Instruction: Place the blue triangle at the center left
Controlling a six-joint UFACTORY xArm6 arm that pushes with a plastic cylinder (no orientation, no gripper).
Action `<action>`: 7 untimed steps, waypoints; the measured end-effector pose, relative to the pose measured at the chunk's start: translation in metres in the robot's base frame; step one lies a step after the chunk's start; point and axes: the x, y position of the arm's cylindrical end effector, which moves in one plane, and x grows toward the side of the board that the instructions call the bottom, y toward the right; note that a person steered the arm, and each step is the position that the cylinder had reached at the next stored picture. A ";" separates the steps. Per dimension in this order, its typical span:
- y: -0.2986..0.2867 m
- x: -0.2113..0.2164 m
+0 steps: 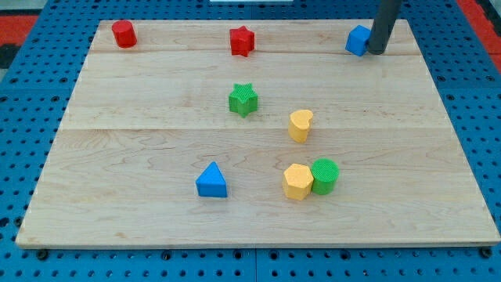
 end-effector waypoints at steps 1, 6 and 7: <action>0.002 0.048; -0.125 0.333; -0.201 0.312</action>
